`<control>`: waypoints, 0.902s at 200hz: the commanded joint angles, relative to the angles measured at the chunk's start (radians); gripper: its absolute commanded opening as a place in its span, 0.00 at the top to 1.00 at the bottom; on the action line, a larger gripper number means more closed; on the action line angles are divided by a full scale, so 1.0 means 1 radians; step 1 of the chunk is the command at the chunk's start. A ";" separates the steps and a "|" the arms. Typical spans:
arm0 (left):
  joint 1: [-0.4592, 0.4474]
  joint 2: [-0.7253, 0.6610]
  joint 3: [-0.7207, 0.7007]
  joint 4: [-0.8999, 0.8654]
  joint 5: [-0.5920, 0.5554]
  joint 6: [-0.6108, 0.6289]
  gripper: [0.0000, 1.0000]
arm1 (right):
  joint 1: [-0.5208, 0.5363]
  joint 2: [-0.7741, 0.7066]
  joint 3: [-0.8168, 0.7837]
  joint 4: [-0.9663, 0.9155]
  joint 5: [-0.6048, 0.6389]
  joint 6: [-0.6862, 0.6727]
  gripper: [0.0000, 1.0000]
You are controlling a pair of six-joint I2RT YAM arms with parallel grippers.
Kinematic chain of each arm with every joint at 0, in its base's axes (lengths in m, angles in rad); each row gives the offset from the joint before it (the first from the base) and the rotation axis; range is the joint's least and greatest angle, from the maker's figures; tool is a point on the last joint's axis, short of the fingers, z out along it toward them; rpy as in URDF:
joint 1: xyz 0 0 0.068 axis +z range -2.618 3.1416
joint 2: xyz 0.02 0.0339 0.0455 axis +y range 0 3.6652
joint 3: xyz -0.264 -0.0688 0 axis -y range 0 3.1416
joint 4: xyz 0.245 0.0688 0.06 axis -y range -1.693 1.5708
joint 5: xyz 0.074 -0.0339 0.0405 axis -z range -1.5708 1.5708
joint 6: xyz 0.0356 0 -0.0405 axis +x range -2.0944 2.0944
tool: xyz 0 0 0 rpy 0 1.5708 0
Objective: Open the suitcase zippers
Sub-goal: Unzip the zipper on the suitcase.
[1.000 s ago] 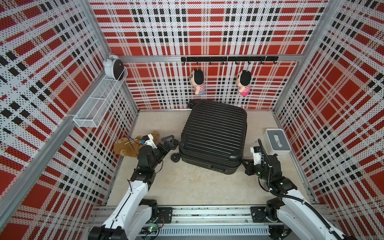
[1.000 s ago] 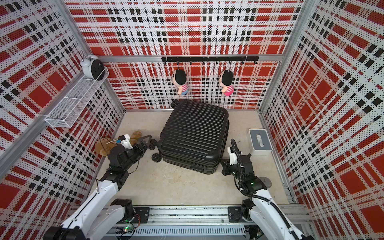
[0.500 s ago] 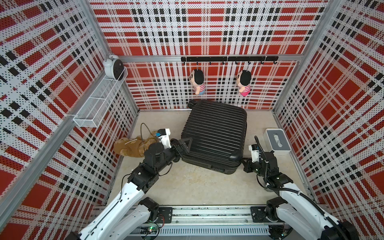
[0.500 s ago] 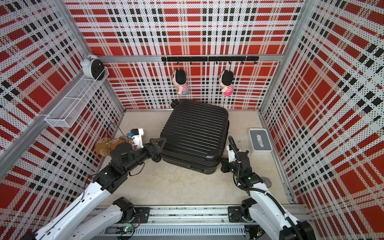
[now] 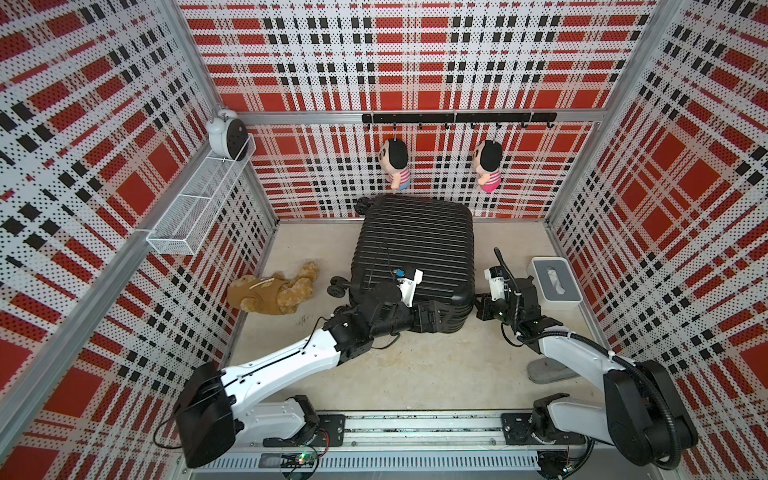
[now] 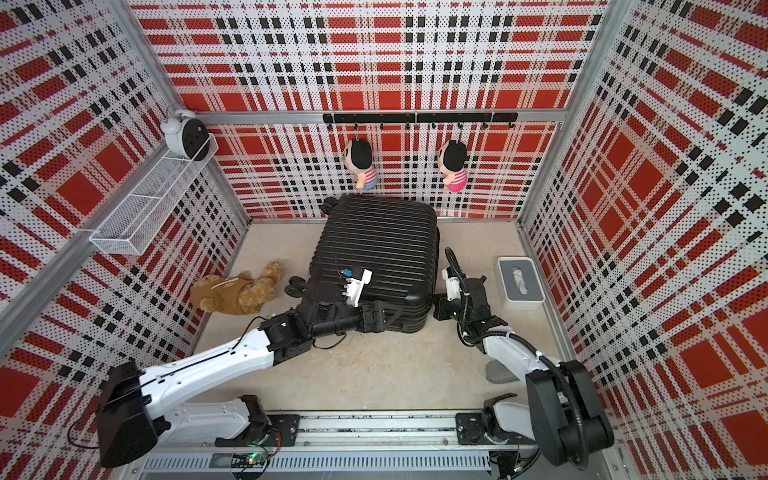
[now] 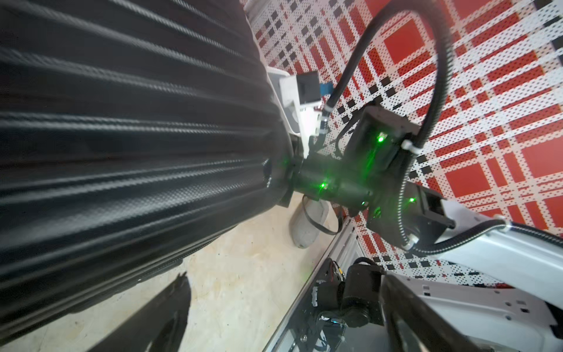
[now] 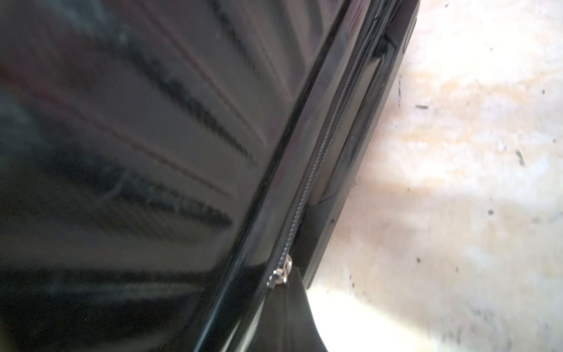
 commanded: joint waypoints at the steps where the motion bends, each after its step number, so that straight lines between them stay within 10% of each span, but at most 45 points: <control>1: -0.013 0.067 0.045 0.109 0.044 -0.014 0.01 | -0.013 0.025 0.027 0.098 -0.068 -0.029 1.00; 180: 0.140 0.291 0.043 0.336 0.118 -0.088 0.04 | 0.088 -0.390 -0.163 -0.121 -0.090 -0.016 1.00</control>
